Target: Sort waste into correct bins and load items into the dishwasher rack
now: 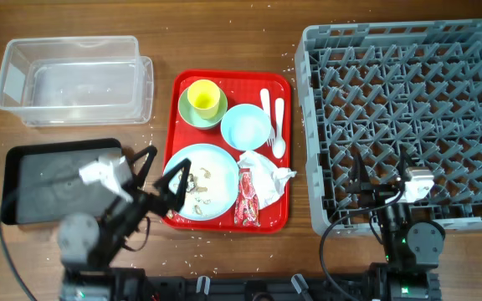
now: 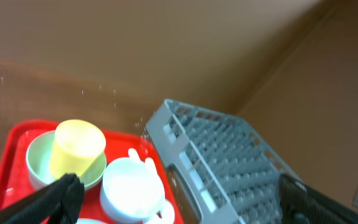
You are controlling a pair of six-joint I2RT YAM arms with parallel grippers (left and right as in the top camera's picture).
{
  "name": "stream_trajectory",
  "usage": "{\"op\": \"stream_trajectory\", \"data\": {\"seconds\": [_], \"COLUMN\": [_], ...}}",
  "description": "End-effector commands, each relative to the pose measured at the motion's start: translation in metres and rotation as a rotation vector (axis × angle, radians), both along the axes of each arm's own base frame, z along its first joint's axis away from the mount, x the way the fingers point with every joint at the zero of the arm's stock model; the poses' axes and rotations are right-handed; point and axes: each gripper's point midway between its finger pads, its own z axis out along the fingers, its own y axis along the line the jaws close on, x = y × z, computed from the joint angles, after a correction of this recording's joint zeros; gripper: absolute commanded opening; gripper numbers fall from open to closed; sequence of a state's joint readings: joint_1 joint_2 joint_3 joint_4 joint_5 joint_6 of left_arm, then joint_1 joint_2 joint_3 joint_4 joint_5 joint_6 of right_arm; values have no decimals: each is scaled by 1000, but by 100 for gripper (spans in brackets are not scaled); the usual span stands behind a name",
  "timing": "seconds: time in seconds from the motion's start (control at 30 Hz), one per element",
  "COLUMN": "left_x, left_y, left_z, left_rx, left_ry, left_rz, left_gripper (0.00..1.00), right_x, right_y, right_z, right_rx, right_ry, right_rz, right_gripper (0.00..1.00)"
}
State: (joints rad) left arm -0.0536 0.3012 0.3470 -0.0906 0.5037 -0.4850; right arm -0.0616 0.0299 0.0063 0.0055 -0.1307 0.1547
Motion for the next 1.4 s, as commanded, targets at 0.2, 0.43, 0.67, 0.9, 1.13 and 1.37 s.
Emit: {"op": "stream_trajectory", "data": {"seconds": [0.2, 0.43, 0.67, 0.9, 1.13, 1.37], "left_x": [112, 171, 201, 213, 210, 211], "left_y": [-19, -6, -28, -11, -14, -14], "left_z": [39, -58, -124, -172, -182, -175], "left_rx": [327, 599, 574, 575, 574, 568], "left_ry": [579, 821, 903, 1009, 1040, 1025], "left_rz": [-123, 172, 97, 255, 235, 237], "left_gripper": [100, 100, 46, 38, 26, 35], "right_x": [0, 0, 0, 0, 0, 0], "right_y": [0, 0, 0, 0, 0, 0], "right_z": [1, 1, 1, 1, 1, 1], "right_rx": [-15, -15, -15, -15, -15, -15], "right_ry": [-5, -5, -5, -5, -5, -5], "right_rz": [2, 2, 2, 2, 1, 2], "right_gripper": [100, 100, 100, 100, 100, 100]}}
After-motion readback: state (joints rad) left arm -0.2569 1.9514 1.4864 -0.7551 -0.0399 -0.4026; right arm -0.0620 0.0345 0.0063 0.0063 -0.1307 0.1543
